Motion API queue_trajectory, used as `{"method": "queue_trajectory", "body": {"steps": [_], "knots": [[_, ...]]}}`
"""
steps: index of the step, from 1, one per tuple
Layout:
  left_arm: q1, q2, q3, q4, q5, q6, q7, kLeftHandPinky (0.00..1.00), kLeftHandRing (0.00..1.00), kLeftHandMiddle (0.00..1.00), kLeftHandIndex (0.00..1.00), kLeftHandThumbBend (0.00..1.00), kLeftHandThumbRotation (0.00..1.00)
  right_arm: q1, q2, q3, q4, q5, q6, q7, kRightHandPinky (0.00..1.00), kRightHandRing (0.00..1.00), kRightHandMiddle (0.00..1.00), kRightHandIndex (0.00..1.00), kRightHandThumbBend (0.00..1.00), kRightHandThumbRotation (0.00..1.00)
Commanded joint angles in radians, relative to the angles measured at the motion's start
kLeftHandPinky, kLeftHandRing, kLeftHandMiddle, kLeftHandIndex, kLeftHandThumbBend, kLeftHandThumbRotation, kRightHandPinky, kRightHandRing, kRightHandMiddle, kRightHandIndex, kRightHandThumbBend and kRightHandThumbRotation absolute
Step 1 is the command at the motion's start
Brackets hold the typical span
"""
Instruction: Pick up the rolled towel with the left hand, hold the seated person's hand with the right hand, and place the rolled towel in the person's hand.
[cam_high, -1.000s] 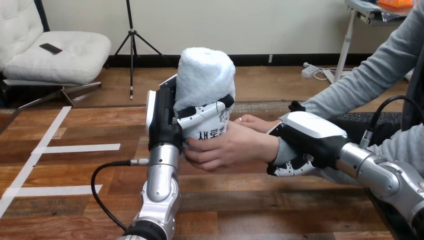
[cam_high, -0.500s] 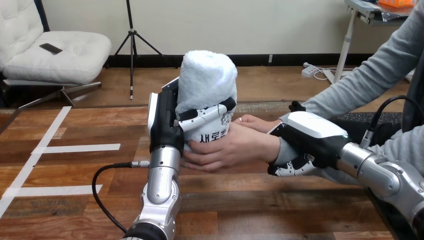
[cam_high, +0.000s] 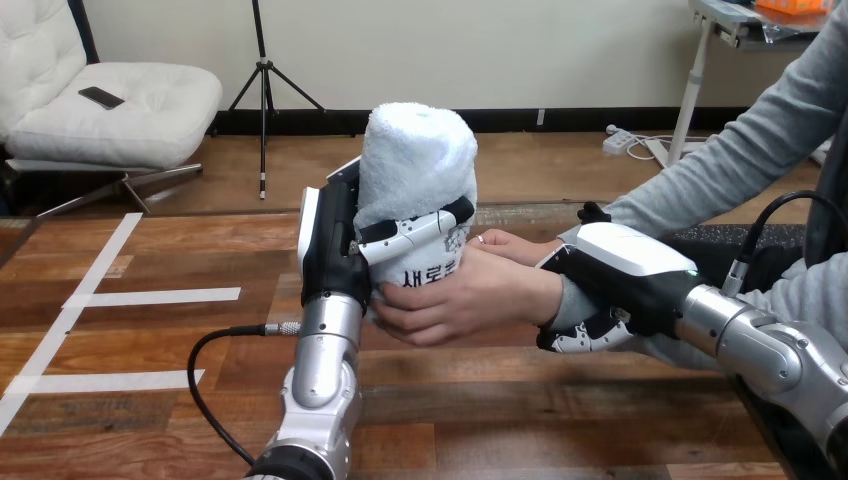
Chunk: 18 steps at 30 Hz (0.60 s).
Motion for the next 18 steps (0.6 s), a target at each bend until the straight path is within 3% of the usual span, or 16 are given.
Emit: {"method": "queue_trajectory", "body": {"steps": [1,3,4,5,11,18], "knots": [[-0.062,-0.026,-0.034,-0.019,0.001,0.034,-0.117,0.44,0.51,0.56,0.55,0.88,0.13,-0.079,0.011,-0.013,-0.054,0.020,-0.017,-0.011,0.30,0.34,0.39,0.44,0.49,0.00],[-0.063,-0.020,-0.038,-0.018,0.002,0.044,-0.129,0.50,0.58,0.63,0.63,0.94,0.22,-0.079,0.010,-0.012,-0.054,0.019,-0.017,-0.014,0.30,0.34,0.39,0.44,0.49,0.00],[-0.063,-0.018,-0.040,-0.018,0.002,0.048,-0.133,0.50,0.58,0.63,0.63,0.94,0.22,-0.079,0.009,-0.012,-0.054,0.018,-0.018,-0.016,0.30,0.34,0.39,0.44,0.49,0.00],[-0.064,-0.016,-0.040,-0.019,0.003,0.052,-0.137,0.57,0.65,0.69,0.69,0.96,0.30,-0.079,0.009,-0.011,-0.054,0.017,-0.019,-0.017,0.30,0.34,0.39,0.44,0.49,0.00],[-0.063,-0.001,-0.047,-0.020,0.019,0.059,-0.145,0.77,0.82,0.85,0.83,0.99,0.52,-0.078,0.009,-0.013,-0.055,0.017,-0.016,-0.015,0.30,0.34,0.39,0.44,0.49,0.00],[-0.062,0.009,-0.048,-0.021,0.025,0.069,-0.153,0.88,0.92,0.94,0.92,1.00,0.69,-0.079,0.009,-0.013,-0.050,0.017,-0.013,-0.014,0.30,0.34,0.39,0.44,0.49,0.00]]}}
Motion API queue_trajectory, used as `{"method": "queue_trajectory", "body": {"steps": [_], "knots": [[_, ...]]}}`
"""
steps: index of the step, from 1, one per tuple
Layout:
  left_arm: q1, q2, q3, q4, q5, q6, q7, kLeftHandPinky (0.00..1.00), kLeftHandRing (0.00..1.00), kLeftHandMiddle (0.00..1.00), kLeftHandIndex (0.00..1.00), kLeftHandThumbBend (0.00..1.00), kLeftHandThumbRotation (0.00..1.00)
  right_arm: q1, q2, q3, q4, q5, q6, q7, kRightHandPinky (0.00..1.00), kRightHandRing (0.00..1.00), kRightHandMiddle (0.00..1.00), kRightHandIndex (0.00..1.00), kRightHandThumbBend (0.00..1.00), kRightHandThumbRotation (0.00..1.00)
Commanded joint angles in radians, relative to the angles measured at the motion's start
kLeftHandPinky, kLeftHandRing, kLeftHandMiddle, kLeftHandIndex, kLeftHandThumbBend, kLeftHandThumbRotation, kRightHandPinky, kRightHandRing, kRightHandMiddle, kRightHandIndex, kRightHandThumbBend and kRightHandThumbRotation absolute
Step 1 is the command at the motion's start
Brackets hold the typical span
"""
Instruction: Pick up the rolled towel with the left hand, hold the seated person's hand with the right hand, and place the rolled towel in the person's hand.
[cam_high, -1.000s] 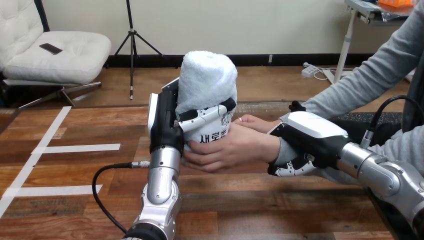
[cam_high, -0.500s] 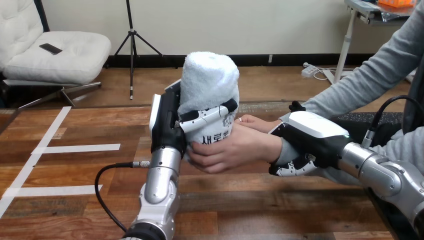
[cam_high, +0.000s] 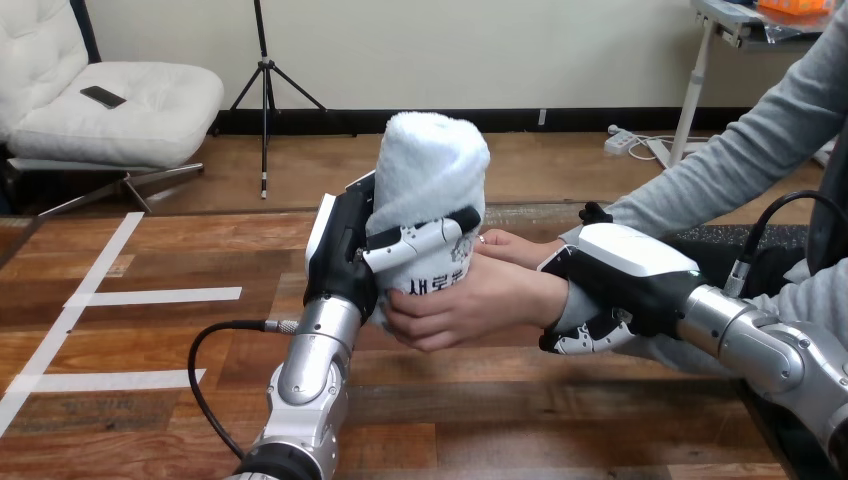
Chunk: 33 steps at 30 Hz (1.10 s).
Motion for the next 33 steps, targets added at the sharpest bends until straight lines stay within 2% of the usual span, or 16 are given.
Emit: {"method": "queue_trajectory", "body": {"steps": [1,7,12,26,33], "knots": [[-0.062,-0.020,-0.044,-0.021,0.027,0.011,-0.035,0.90,0.93,0.95,0.93,1.00,0.72,-0.080,0.012,-0.014,-0.050,0.021,-0.012,-0.014,0.30,0.34,0.39,0.44,0.49,0.00],[-0.058,-0.017,-0.034,-0.030,0.015,0.026,-0.050,0.96,0.94,0.97,0.95,1.00,0.90,-0.079,0.014,-0.013,-0.046,0.021,-0.009,-0.015,0.30,0.34,0.39,0.44,0.49,0.00],[-0.055,-0.017,-0.021,-0.036,-0.002,0.035,-0.064,0.97,0.94,0.96,0.94,1.00,0.97,-0.079,0.015,-0.013,-0.042,0.024,-0.009,-0.010,0.30,0.34,0.40,0.45,0.49,0.00],[-0.029,-0.006,-0.021,-0.073,-0.010,0.032,-0.064,0.98,0.94,0.94,0.92,1.00,1.00,-0.070,0.013,-0.011,-0.051,0.023,-0.002,-0.002,0.31,0.35,0.40,0.45,0.48,0.01],[0.005,-0.004,-0.014,-0.122,-0.033,0.022,-0.086,0.99,0.95,0.95,0.92,1.00,1.00,-0.066,0.011,-0.009,-0.052,0.024,-0.005,0.002,0.30,0.34,0.40,0.44,0.49,0.00]]}}
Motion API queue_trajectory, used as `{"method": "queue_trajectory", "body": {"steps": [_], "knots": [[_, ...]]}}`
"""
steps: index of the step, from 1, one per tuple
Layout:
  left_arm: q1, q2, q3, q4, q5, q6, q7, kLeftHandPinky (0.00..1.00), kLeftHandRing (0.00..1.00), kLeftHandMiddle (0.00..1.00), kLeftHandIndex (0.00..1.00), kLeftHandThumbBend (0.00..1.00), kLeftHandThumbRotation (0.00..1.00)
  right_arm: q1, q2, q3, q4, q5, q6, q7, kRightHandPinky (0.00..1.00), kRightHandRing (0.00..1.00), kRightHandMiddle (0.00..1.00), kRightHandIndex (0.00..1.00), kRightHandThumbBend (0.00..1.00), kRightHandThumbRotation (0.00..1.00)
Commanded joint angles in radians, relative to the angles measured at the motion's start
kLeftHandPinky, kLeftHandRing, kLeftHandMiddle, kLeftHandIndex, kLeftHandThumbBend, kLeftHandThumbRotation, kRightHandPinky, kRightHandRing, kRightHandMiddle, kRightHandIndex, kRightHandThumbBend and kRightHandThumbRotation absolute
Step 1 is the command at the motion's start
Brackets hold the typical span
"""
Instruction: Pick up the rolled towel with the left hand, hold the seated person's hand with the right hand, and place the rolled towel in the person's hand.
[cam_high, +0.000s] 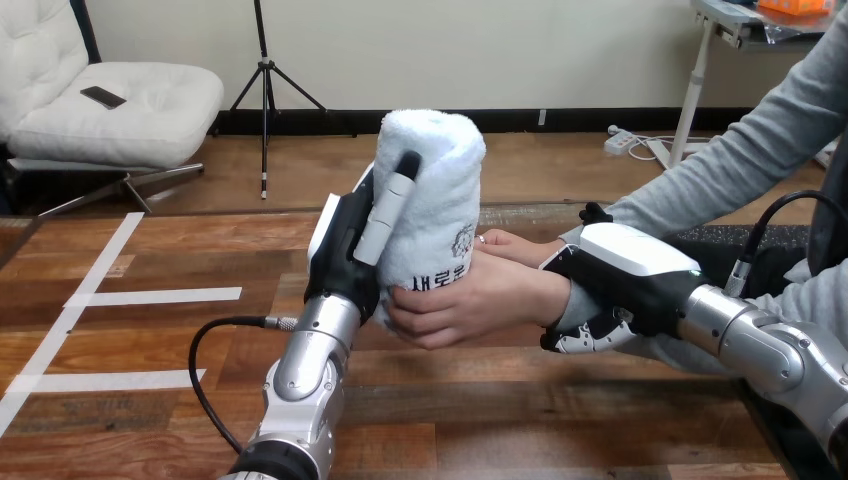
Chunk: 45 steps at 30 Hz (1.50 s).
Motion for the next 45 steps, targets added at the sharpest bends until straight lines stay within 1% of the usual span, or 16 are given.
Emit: {"method": "queue_trajectory", "body": {"steps": [1,11,14,20,23,25,26,27,30,31,32,36,40,41,45], "knots": [[0.001,-0.010,-0.016,-0.087,-0.010,-0.018,-0.033,1.00,0.95,0.95,0.92,1.00,1.00,-0.065,0.011,-0.009,-0.051,0.024,-0.015,0.004,0.30,0.34,0.40,0.44,0.49,0.00],[0.063,-0.009,-0.015,-0.180,-0.039,-0.028,-0.057,1.00,0.96,0.95,0.92,1.00,1.00,-0.061,0.009,-0.010,-0.049,0.030,-0.013,0.013,0.30,0.34,0.40,0.44,0.49,0.00],[0.088,-0.009,-0.019,-0.224,-0.043,-0.031,-0.065,1.00,0.97,0.95,0.93,1.00,1.00,-0.060,0.008,-0.013,-0.055,0.035,-0.002,0.024,0.30,0.34,0.40,0.45,0.48,0.00],[0.142,0.005,-0.034,-0.309,-0.040,-0.036,-0.088,1.00,0.99,0.98,0.96,1.00,1.00,-0.056,0.007,-0.013,-0.062,0.039,0.005,0.032,0.31,0.35,0.40,0.45,0.48,0.00],[0.173,0.011,-0.039,-0.359,-0.042,-0.032,-0.101,1.00,0.99,0.99,0.98,1.00,0.98,-0.055,0.007,-0.015,-0.066,0.047,0.012,0.043,0.32,0.35,0.41,0.45,0.48,0.02],[0.196,0.013,-0.040,-0.398,-0.051,-0.022,-0.112,1.00,1.00,0.99,0.99,1.00,0.98,-0.053,0.010,-0.022,-0.073,0.063,0.036,0.075,0.32,0.35,0.41,0.45,0.48,0.02],[0.203,0.013,-0.041,-0.410,-0.054,-0.018,-0.115,1.00,1.00,1.00,0.99,1.00,0.97,-0.052,0.010,-0.023,-0.076,0.069,0.044,0.085,0.33,0.36,0.42,0.46,0.49,0.08],[0.216,0.014,-0.041,-0.431,-0.061,-0.013,-0.123,1.00,1.00,1.00,0.99,1.00,0.97,-0.052,0.011,-0.026,-0.081,0.080,0.060,0.108,0.33,0.37,0.42,0.46,0.49,0.10],[0.243,0.016,-0.041,-0.478,-0.073,-0.002,-0.137,1.00,1.00,1.00,1.00,1.00,0.96,-0.048,0.008,-0.027,-0.100,0.094,0.093,0.146,0.35,0.40,0.45,0.49,0.54,0.21],[0.251,0.017,-0.041,-0.492,-0.076,0.001,-0.141,1.00,1.00,1.00,1.00,1.00,0.96,-0.047,0.006,-0.025,-0.108,0.094,0.103,0.153,0.36,0.42,0.47,0.50,0.58,0.26],[0.257,0.018,-0.040,-0.503,-0.079,0.005,-0.144,1.00,1.00,1.00,1.00,1.00,0.96,-0.045,0.005,-0.025,-0.115,0.094,0.111,0.158,0.39,0.45,0.50,0.53,0.63,0.33],[0.292,0.024,-0.039,-0.560,-0.090,0.013,-0.160,1.00,1.00,1.00,1.00,1.00,0.96,-0.040,-0.002,-0.021,-0.132,0.094,0.119,0.169,0.43,0.50,0.55,0.57,0.74,0.43],[0.319,0.027,-0.037,-0.600,-0.100,0.022,-0.169,1.00,1.00,1.00,1.00,1.00,0.96,-0.038,-0.007,-0.018,-0.144,0.093,0.128,0.186,0.50,0.57,0.60,0.63,0.87,0.51],[0.324,0.028,-0.037,-0.608,-0.102,0.025,-0.171,1.00,1.00,1.00,1.00,1.00,0.96,-0.038,-0.007,-0.018,-0.146,0.094,0.130,0.190,0.53,0.60,0.63,0.65,0.91,0.54],[0.353,0.032,-0.039,-0.655,-0.099,0.031,-0.167,1.00,1.00,1.00,1.00,1.00,0.96,-0.038,-0.012,-0.014,-0.155,0.094,0.141,0.215,0.59,0.66,0.67,0.70,0.97,0.60]]}}
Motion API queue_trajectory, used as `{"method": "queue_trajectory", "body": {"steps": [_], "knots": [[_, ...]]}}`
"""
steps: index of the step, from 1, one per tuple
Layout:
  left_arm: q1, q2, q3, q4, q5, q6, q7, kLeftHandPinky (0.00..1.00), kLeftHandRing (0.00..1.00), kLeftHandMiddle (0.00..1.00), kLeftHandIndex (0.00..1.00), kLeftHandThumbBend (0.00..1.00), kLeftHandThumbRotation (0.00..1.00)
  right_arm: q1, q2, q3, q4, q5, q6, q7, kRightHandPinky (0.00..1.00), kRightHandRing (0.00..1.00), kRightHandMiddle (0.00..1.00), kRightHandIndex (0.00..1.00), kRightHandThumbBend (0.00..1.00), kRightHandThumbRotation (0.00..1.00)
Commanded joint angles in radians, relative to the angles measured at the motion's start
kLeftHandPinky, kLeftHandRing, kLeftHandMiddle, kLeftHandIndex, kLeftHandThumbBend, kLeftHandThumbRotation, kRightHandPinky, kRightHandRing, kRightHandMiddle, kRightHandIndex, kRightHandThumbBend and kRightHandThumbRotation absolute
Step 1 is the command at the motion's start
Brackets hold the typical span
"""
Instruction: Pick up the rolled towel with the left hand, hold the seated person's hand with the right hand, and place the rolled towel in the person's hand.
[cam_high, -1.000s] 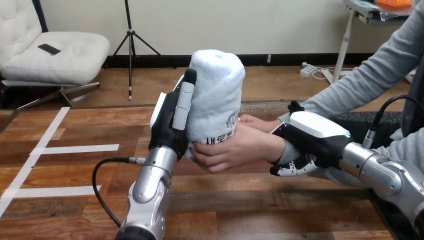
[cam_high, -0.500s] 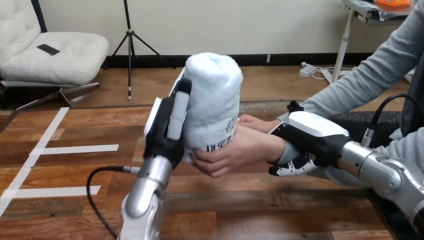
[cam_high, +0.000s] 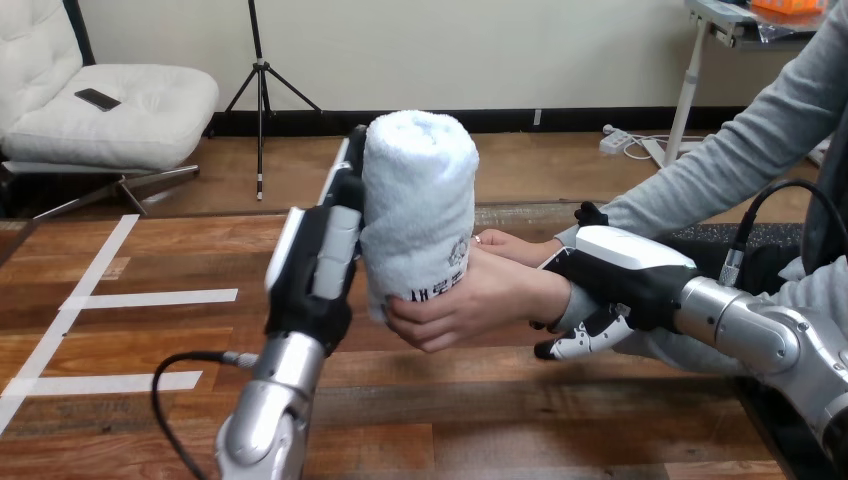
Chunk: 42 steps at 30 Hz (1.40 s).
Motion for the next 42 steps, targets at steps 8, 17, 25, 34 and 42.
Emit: {"method": "queue_trajectory", "body": {"steps": [8,17,25,34,42], "knots": [[0.050,0.036,-0.022,-0.190,0.005,0.011,0.008,1.00,1.00,1.00,1.00,1.00,0.95,-0.034,-0.011,-0.017,-0.071,0.033,0.022,0.060,0.67,0.75,0.76,0.77,1.00,0.71],[0.124,0.044,-0.035,-0.280,-0.004,0.021,0.012,1.00,1.00,1.00,1.00,1.00,0.93,-0.020,-0.014,-0.026,-0.096,0.049,0.048,0.092,0.69,0.79,0.80,0.81,1.00,0.79],[0.199,0.053,-0.040,-0.359,-0.005,0.033,0.013,1.00,1.00,1.00,1.00,0.98,0.93,-0.002,-0.022,-0.027,-0.124,0.069,0.053,0.106,0.69,0.80,0.82,0.83,1.00,0.86],[0.258,0.069,-0.032,-0.394,-0.008,0.025,0.007,1.00,1.00,1.00,0.99,0.92,0.96,0.013,-0.027,-0.029,-0.147,0.087,0.078,0.121,0.70,0.82,0.84,0.86,1.00,0.87],[0.289,0.074,-0.018,-0.393,-0.025,0.038,0.014,1.00,1.00,1.00,0.95,0.90,0.96,0.030,-0.030,-0.034,-0.179,0.101,0.112,0.128,0.73,0.85,0.88,0.90,1.00,0.80]]}}
